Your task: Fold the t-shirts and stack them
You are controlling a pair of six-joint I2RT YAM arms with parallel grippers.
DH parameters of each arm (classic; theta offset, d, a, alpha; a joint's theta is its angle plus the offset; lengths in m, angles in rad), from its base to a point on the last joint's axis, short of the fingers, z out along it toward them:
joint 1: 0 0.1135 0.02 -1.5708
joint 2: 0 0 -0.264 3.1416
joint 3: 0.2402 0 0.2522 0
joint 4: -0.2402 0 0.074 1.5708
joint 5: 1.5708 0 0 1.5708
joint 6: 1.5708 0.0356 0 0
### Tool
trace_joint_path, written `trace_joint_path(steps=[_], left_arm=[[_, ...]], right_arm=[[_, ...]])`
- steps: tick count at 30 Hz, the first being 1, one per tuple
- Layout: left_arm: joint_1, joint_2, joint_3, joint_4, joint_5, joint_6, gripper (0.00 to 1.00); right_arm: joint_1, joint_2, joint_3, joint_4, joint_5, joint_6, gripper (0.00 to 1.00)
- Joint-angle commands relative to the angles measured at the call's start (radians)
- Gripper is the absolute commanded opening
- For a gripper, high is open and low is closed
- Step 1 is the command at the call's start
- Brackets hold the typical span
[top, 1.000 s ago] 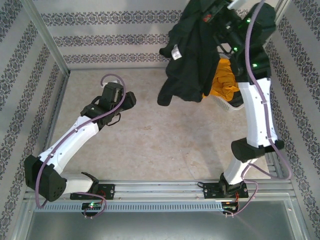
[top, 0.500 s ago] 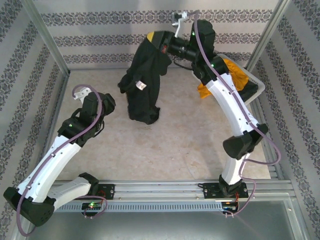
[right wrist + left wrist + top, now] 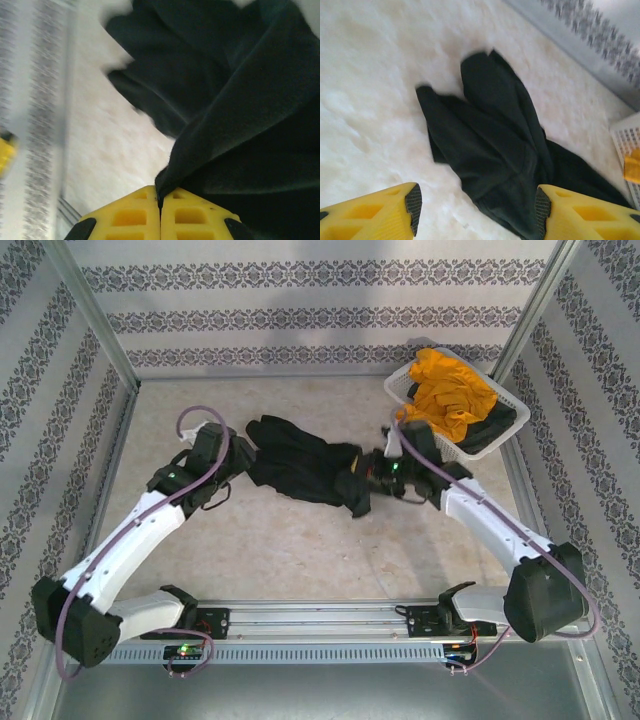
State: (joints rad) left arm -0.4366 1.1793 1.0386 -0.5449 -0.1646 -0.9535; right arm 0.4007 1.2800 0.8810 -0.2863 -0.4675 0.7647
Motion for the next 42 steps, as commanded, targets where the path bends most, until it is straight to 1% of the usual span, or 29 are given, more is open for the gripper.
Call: trace_joint_path(steps=[1, 3, 5, 8, 13, 19, 21, 22, 23, 24, 26, 27, 28, 29, 31, 32, 34, 36, 37, 38, 40, 41, 42], left_arm=[[0.004, 0.066, -0.075, 0.085, 0.211, -0.129, 0.63], [0.0, 0.106, -0.121, 0.135, 0.277, -0.182, 0.64], [-0.008, 0.145, -0.147, 0.178, 0.315, -0.207, 0.66], [-0.014, 0.204, -0.165, 0.236, 0.342, -0.22, 0.68], [-0.015, 0.329, -0.174, 0.358, 0.384, -0.249, 0.68], [-0.024, 0.508, -0.13, 0.495, 0.429, -0.292, 0.65], [-0.031, 0.565, -0.105, 0.534, 0.442, -0.305, 0.62], [-0.035, 0.587, -0.092, 0.541, 0.445, -0.306, 0.6], [-0.036, 0.612, -0.08, 0.548, 0.444, -0.305, 0.54], [-0.035, 0.632, -0.063, 0.554, 0.443, -0.306, 0.43], [-0.025, 0.651, -0.041, 0.557, 0.421, -0.301, 0.12], [-0.012, 0.656, -0.025, 0.553, 0.412, -0.295, 0.02], [0.001, 0.66, -0.008, 0.54, 0.405, -0.286, 0.0], [0.021, 0.665, 0.017, 0.524, 0.402, -0.269, 0.0], [0.07, 0.666, 0.056, 0.494, 0.405, -0.23, 0.0], [0.102, 0.665, 0.075, 0.474, 0.409, -0.207, 0.0], [0.173, 0.66, 0.115, 0.428, 0.421, -0.162, 0.0], [0.257, 0.649, 0.149, 0.393, 0.433, -0.116, 0.0], [0.292, 0.644, 0.163, 0.38, 0.437, -0.1, 0.0], [0.335, 0.639, 0.179, 0.369, 0.44, -0.082, 0.0], [0.401, 0.636, 0.222, 0.354, 0.437, -0.05, 0.0], [0.433, 0.639, 0.251, 0.348, 0.433, -0.033, 0.0], [0.459, 0.647, 0.28, 0.344, 0.431, -0.012, 0.0]], right_arm=[[0.023, -0.054, -0.062, -0.024, 0.117, 0.039, 0.0], [0.015, -0.073, -0.078, -0.081, 0.185, 0.037, 0.0], [0.001, -0.082, -0.073, -0.144, 0.237, 0.019, 0.0], [-0.027, -0.097, -0.048, -0.257, 0.333, -0.014, 0.0], [-0.129, -0.142, -0.052, -0.266, 0.313, -0.017, 0.0], [-0.189, -0.127, -0.024, -0.298, 0.284, -0.047, 0.0], [-0.2, -0.13, -0.018, -0.303, 0.279, -0.055, 0.0], [-0.205, -0.133, -0.016, -0.306, 0.281, -0.059, 0.0], [-0.211, -0.138, -0.013, -0.31, 0.282, -0.061, 0.0], [-0.216, -0.144, -0.012, -0.314, 0.283, -0.066, 0.0], [-0.223, -0.159, -0.014, -0.327, 0.285, -0.077, 0.0], [-0.223, -0.172, -0.02, -0.328, 0.281, -0.085, 0.0], [-0.221, -0.183, -0.028, -0.327, 0.273, -0.092, 0.0], [-0.216, -0.197, -0.041, -0.32, 0.257, -0.1, 0.0], [-0.188, -0.226, -0.076, -0.263, 0.194, -0.115, 0.0], [-0.156, -0.24, -0.096, -0.219, 0.144, -0.119, 0.0], [-0.057, -0.248, -0.112, -0.138, 0.084, -0.127, 0.0], [0.089, -0.217, -0.105, -0.067, 0.063, -0.131, 0.0], [0.146, -0.19, -0.094, -0.043, 0.063, -0.131, 0.0], [0.225, -0.149, -0.076, -0.014, 0.061, -0.132, 0.0], [0.347, -0.041, -0.01, 0.028, 0.053, -0.138, 0.0], [0.396, 0.028, 0.04, 0.044, 0.035, -0.14, 0.0], [0.444, 0.109, 0.093, 0.063, 0.012, -0.138, 0.03]])
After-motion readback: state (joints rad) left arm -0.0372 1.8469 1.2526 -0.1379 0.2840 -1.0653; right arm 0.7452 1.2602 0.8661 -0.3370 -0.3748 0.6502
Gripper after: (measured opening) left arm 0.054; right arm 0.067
